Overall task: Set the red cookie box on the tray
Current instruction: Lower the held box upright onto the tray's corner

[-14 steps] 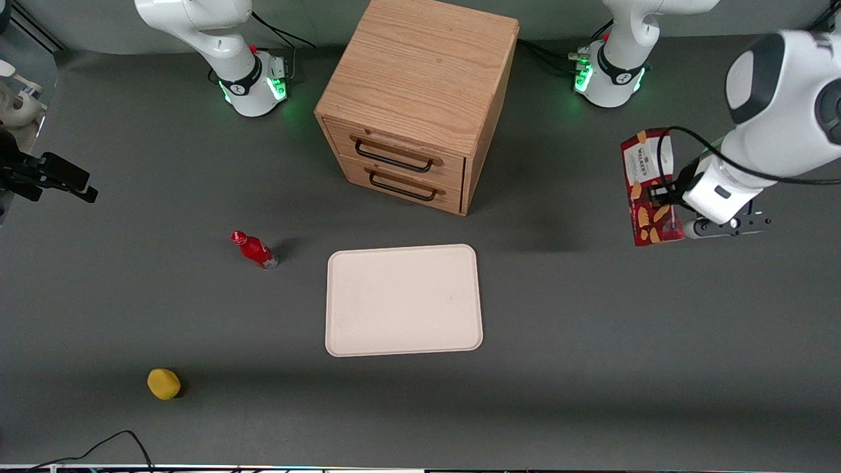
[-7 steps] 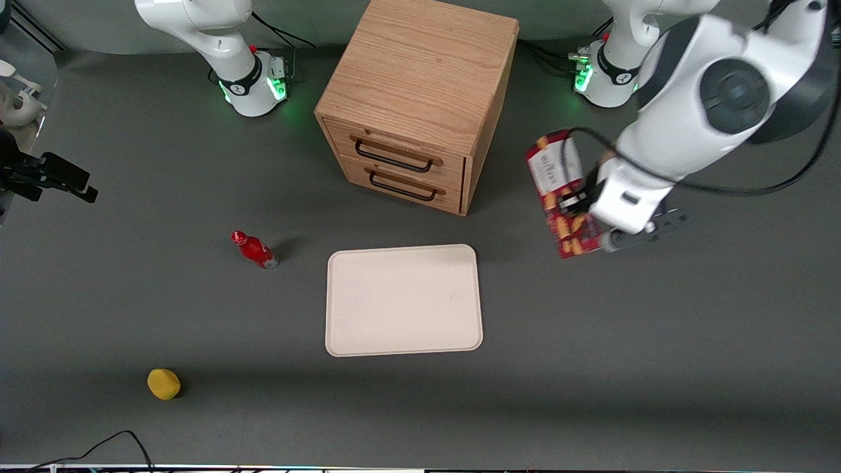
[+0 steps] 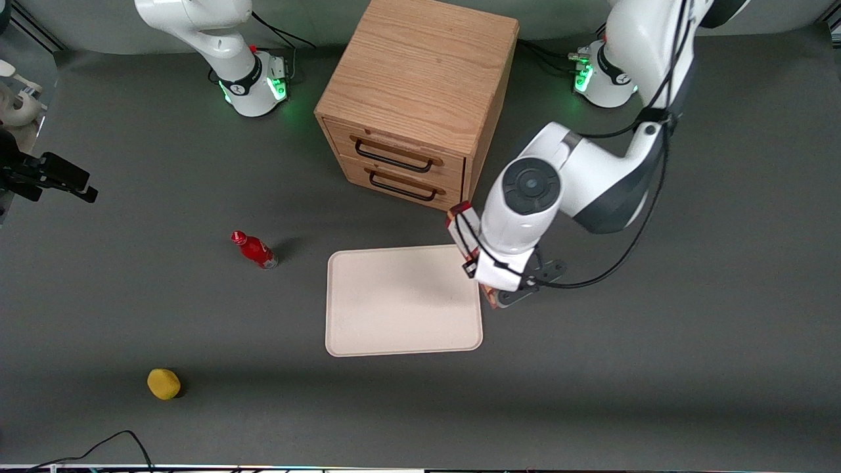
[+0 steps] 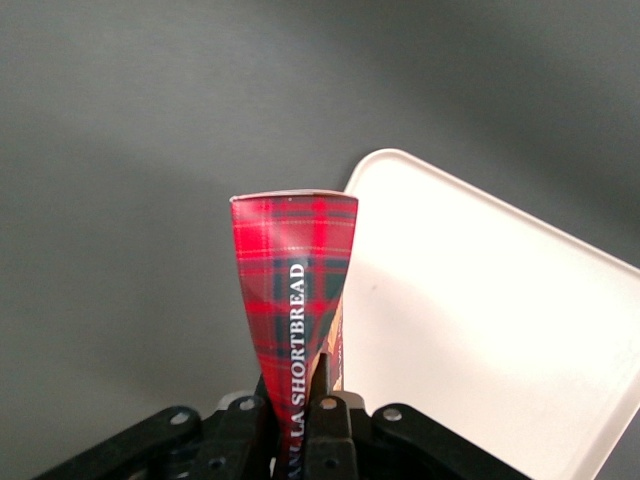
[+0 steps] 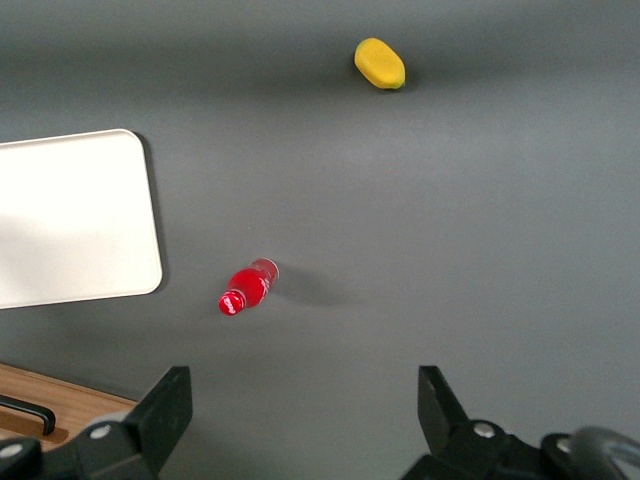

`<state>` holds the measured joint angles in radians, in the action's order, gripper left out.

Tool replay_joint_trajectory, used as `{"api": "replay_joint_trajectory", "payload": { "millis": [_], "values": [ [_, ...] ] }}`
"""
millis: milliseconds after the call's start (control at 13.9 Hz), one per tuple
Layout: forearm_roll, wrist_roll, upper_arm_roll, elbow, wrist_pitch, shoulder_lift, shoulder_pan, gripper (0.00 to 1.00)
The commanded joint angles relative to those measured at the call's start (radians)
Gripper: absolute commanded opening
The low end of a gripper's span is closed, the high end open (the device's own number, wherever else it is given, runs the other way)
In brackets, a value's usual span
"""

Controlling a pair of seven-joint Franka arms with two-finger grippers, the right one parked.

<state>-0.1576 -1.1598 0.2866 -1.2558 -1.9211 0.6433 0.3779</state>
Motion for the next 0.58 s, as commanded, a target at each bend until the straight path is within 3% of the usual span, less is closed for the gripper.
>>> {"api": "replay_joint_trajectory", "payload": {
  "millis": [0, 288, 505],
  "values": [
    [-0.048, -0.038, -0.012, 0.102, -0.030, 0.077, 0.039, 0.06],
    [-0.141, -0.063, -0.010, 0.099, -0.081, 0.145, 0.087, 0.07],
    [-0.157, -0.064, -0.010, 0.093, -0.111, 0.179, 0.108, 0.07]
  ]
}}
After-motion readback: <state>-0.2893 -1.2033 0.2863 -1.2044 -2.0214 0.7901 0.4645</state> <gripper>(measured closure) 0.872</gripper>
